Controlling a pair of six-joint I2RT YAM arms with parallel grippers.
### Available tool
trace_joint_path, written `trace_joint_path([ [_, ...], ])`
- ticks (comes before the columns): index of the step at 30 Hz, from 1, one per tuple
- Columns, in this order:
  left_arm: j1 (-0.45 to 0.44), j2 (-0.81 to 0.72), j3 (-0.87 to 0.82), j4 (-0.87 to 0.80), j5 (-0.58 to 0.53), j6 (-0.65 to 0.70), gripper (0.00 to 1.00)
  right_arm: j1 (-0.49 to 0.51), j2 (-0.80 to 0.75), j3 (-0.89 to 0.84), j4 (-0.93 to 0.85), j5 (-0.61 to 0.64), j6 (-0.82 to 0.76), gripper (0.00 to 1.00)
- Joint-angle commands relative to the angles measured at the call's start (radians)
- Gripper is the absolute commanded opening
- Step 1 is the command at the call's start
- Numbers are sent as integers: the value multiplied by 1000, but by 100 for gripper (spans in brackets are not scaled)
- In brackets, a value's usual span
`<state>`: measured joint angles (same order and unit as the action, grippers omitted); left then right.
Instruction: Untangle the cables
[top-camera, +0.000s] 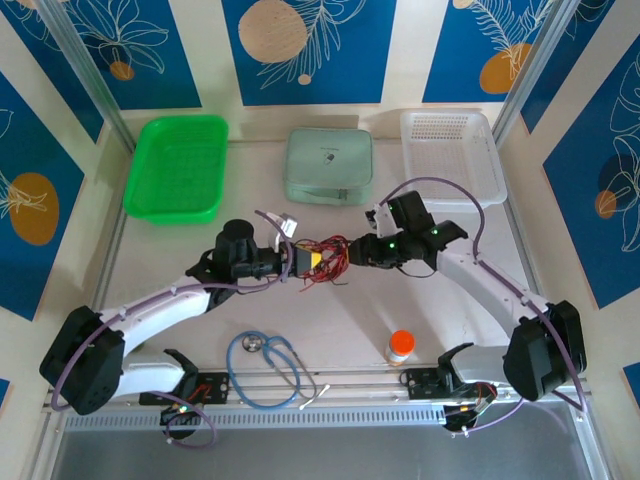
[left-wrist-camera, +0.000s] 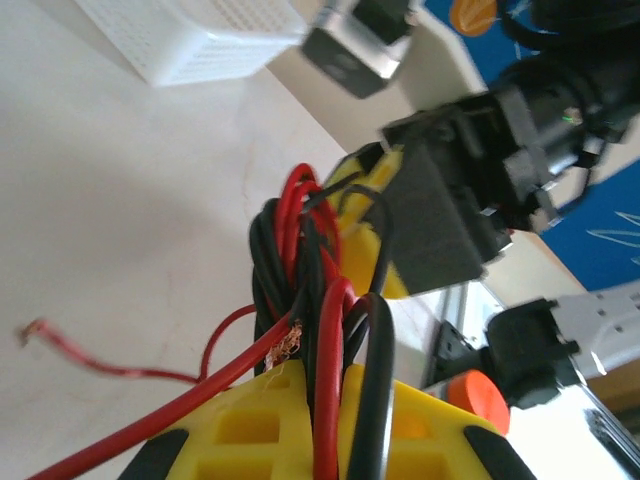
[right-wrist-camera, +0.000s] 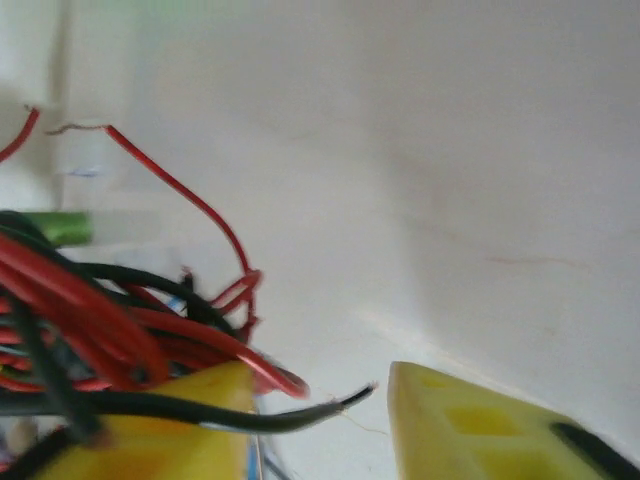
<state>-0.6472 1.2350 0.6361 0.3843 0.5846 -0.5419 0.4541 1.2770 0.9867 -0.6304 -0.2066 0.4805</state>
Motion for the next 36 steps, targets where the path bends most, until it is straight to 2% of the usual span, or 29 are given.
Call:
trace_joint_path([
  [1,0,-50,23,-5,-131,13,0,23,-46,74,-232,227,19,54],
  [4,-3,-83,30,-60,-212,29,0,53,-67,87,-261,211,74,60],
  [7,-7,-108,37,-99,-256,40,0,123,-48,85,-206,178,167,63],
  [11,-16,-105,42,-120,-261,42,0,225,22,127,-120,199,278,64],
  [16,-36,-76,37,-108,-260,33,0,289,59,153,-26,269,383,64],
  [27,-72,-46,29,-45,-233,10,0,283,60,53,157,362,546,59],
  [36,-77,-16,-23,145,-106,-79,0,288,125,63,235,340,561,56],
])
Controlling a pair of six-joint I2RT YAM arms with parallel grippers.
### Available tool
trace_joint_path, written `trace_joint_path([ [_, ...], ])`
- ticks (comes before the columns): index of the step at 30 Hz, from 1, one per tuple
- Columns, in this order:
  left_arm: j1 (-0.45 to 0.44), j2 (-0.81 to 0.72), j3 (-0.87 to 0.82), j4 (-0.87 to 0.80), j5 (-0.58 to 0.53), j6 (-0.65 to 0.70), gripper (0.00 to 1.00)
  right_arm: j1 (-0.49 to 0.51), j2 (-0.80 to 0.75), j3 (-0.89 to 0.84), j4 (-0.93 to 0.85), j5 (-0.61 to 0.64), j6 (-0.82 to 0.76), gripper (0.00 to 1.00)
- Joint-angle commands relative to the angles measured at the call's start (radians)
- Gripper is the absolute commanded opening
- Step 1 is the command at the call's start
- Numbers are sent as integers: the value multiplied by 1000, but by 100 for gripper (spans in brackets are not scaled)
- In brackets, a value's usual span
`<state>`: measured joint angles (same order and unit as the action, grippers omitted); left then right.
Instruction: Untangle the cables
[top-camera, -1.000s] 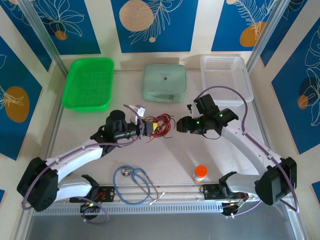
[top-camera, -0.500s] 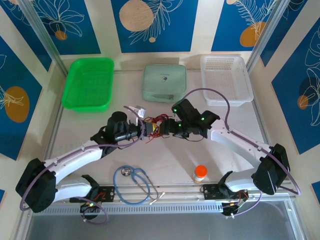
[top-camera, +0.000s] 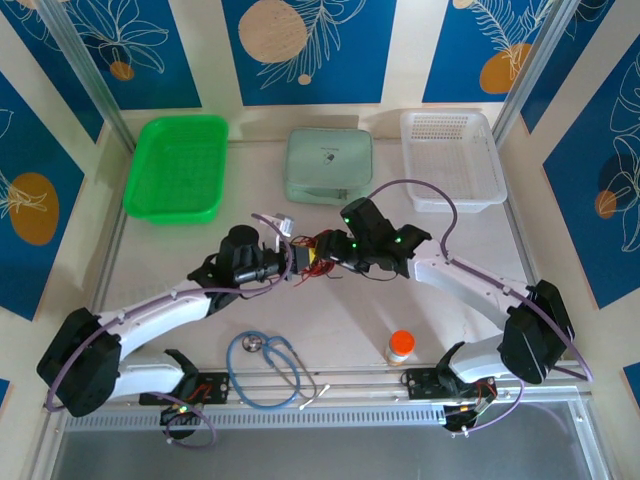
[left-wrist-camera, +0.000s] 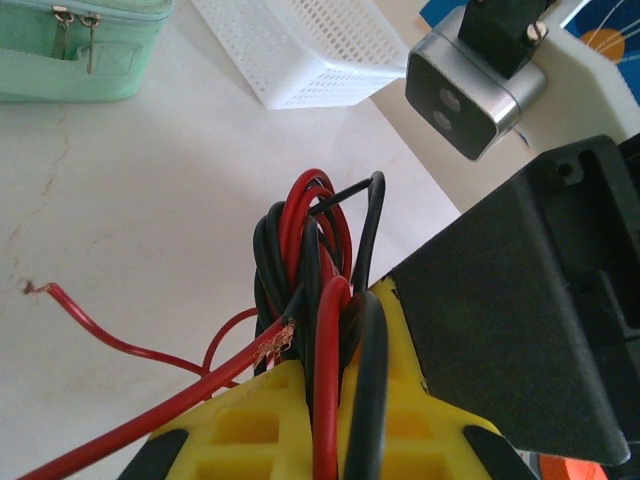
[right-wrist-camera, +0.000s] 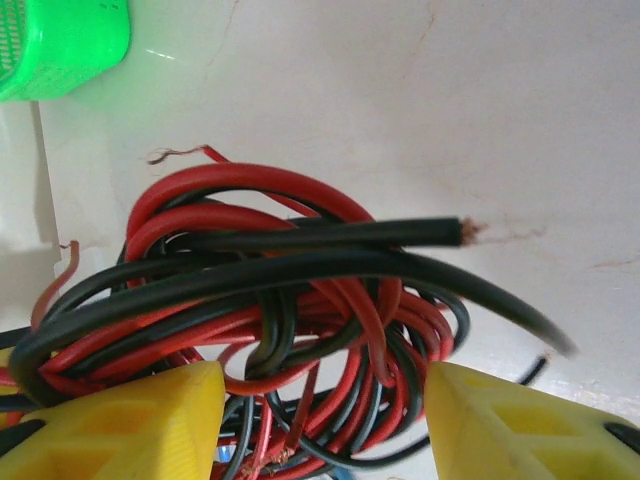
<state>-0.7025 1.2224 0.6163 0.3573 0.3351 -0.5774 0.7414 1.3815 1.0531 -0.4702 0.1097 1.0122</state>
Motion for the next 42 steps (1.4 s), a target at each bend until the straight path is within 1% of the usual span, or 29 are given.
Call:
trace_joint_path([
  [1,-22,0,-12,208,165,-60,0,1,23,-8,81,23,33,56],
  [4,-21,8,-34,309,236,-119,0,-1,23,-58,164,6,41,56],
  [5,-21,11,-40,342,257,-141,0,-6,26,-70,183,-3,43,53],
  [7,-22,8,-47,394,291,-175,0,-13,35,-75,188,-11,35,46],
  [8,-21,6,-48,411,307,-188,0,-15,40,-74,184,-9,29,39],
  [11,-21,-3,-45,440,349,-217,0,-18,39,-72,166,9,9,27],
  [15,-20,-23,-38,471,389,-249,0,-19,24,-73,122,58,-21,20],
  [16,-20,-30,-34,476,398,-256,0,-21,19,-80,118,69,-28,16],
  [17,-20,-36,-32,477,405,-261,0,-25,10,-89,115,75,-32,10],
  [18,-20,-41,-28,474,410,-265,0,-29,1,-95,111,79,-31,1],
  [21,-19,-59,-24,453,417,-256,0,-40,-37,-106,81,94,-52,0],
  [24,-18,-81,-17,382,409,-217,7,-48,-102,-92,-7,141,-120,0],
  [28,-15,-112,3,225,364,-133,24,-80,-165,-50,-174,159,-232,0],
  [30,-15,-126,16,144,327,-89,26,-104,-184,-34,-244,138,-289,0],
  [32,-13,-135,30,48,265,-43,26,-133,-188,-19,-313,94,-346,0],
  [35,-11,-136,33,-47,157,-3,18,-160,-184,-5,-379,32,-434,0],
  [37,-11,-130,24,-79,84,5,14,-178,-178,-4,-398,-40,-494,0],
  [39,-10,-117,15,-93,30,9,13,-193,-169,-10,-394,-104,-524,0],
  [42,-11,-77,4,-96,-19,11,10,-201,-147,-14,-368,-162,-534,0],
])
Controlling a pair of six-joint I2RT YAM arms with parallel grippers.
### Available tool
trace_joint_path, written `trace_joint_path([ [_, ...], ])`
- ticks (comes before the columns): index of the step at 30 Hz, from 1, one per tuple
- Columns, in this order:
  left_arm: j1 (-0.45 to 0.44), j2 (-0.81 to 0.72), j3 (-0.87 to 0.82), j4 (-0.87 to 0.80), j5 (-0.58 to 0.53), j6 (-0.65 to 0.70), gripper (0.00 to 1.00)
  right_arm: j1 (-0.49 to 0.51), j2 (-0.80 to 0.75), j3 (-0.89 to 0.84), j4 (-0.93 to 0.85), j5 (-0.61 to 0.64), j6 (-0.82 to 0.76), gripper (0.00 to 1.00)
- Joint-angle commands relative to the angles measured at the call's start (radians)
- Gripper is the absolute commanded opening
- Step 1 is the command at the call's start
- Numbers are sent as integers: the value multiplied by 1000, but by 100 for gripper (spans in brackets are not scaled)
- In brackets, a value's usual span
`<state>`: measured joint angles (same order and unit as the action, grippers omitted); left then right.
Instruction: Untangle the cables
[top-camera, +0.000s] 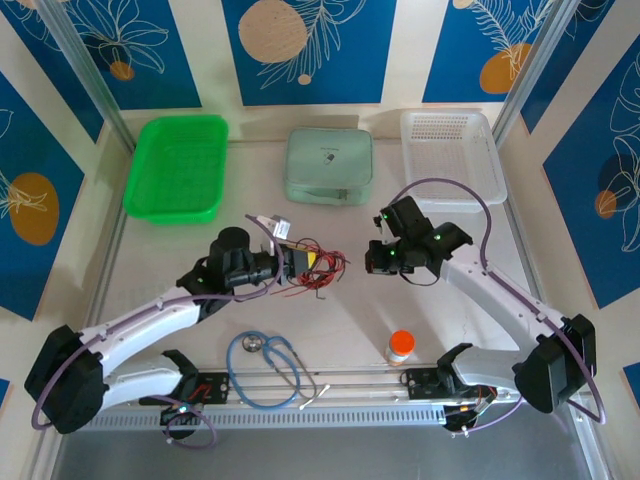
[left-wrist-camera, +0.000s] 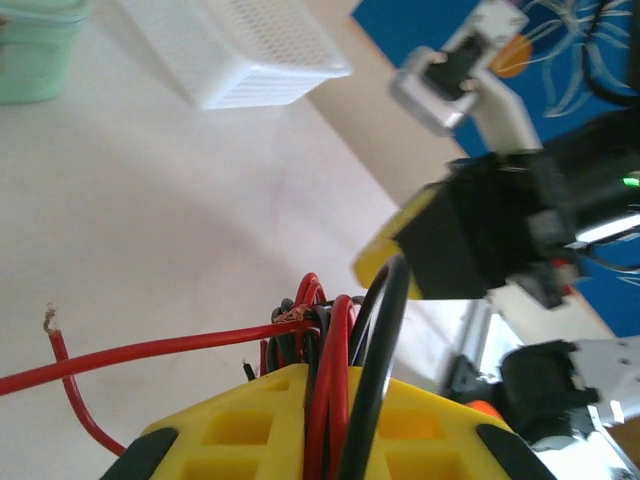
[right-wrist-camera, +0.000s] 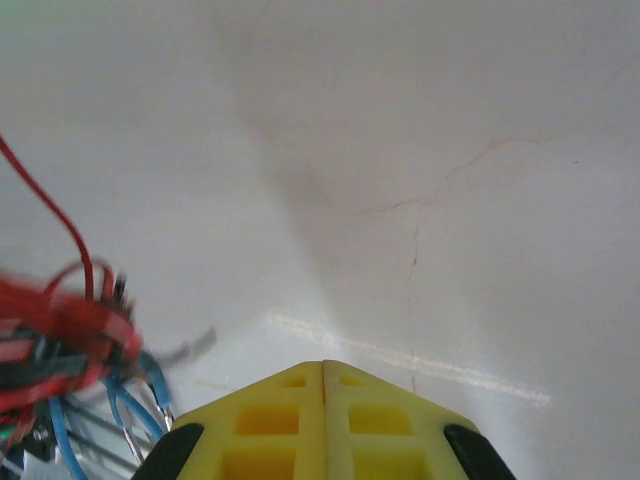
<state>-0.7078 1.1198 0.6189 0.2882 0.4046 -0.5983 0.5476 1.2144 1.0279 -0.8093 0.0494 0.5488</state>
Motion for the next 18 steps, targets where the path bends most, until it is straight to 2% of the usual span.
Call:
trace_joint_path([
  [1,-5,45,-1,-24,-101,30,9,-8,31,10,-18,-116,-64,0],
  [6,-5,209,-27,50,-172,-20,0,10,90,-9,61,-129,13,0],
  [12,1,483,-34,190,-234,-135,0,60,196,-21,136,-95,157,23],
  [14,2,515,-37,212,-247,-157,13,82,229,-9,139,-57,192,30],
  [16,2,499,-40,195,-260,-154,38,100,262,10,130,-22,217,35],
  [18,2,446,-32,123,-285,-123,55,113,290,24,114,8,229,37],
])
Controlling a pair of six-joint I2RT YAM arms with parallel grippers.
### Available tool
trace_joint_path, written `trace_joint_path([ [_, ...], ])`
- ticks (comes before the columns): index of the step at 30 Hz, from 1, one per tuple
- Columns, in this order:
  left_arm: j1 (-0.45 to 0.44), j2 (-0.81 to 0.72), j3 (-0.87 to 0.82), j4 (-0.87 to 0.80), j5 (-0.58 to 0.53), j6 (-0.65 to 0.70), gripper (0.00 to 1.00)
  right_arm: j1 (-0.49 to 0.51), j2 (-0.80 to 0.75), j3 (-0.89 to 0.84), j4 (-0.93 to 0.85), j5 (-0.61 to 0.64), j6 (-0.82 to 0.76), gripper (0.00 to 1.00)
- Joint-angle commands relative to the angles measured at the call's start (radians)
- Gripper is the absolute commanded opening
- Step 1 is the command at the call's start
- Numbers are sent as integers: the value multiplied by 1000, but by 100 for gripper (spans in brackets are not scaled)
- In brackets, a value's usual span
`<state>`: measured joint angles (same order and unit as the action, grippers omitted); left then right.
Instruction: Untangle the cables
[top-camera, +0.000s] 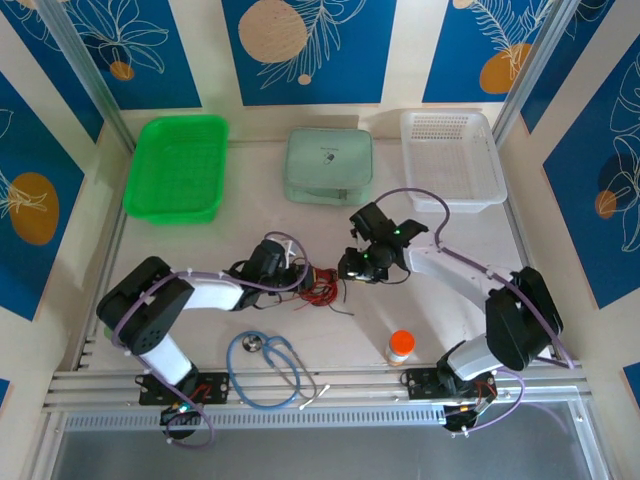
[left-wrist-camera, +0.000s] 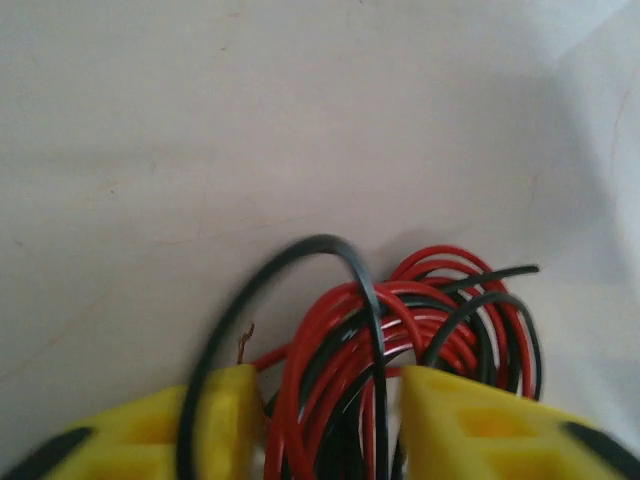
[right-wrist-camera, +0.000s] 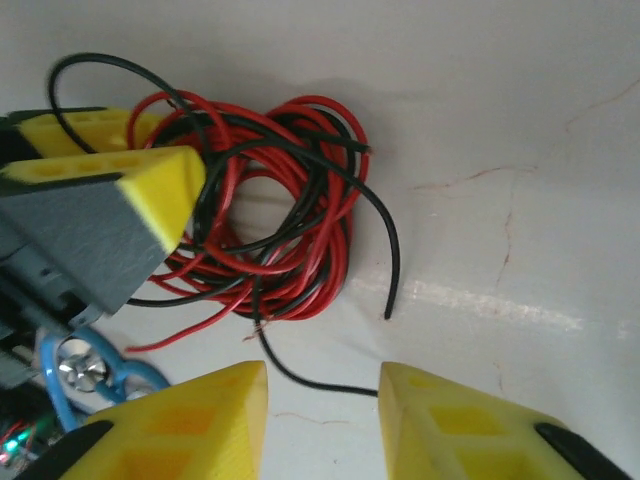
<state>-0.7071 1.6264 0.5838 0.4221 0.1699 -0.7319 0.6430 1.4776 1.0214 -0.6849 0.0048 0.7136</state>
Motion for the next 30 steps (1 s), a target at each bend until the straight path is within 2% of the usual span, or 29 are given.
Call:
trace_joint_path([
  [1,1,-98,11,-67,-72,30,62,23,39,35,-14,63,67,38],
  [7,1,-310,58,-390,-169,115,86,46,106,47,13,58,78,39],
  [12,-1,-315,88,-543,-160,107,88,49,175,101,24,57,66,40],
  [18,-6,-143,51,-403,-83,51,80,37,270,145,51,23,58,42],
  [25,-39,36,103,-254,17,-2,74,34,335,121,83,-16,81,41],
  [30,-66,121,96,-123,89,-75,63,32,341,69,115,-43,94,21],
])
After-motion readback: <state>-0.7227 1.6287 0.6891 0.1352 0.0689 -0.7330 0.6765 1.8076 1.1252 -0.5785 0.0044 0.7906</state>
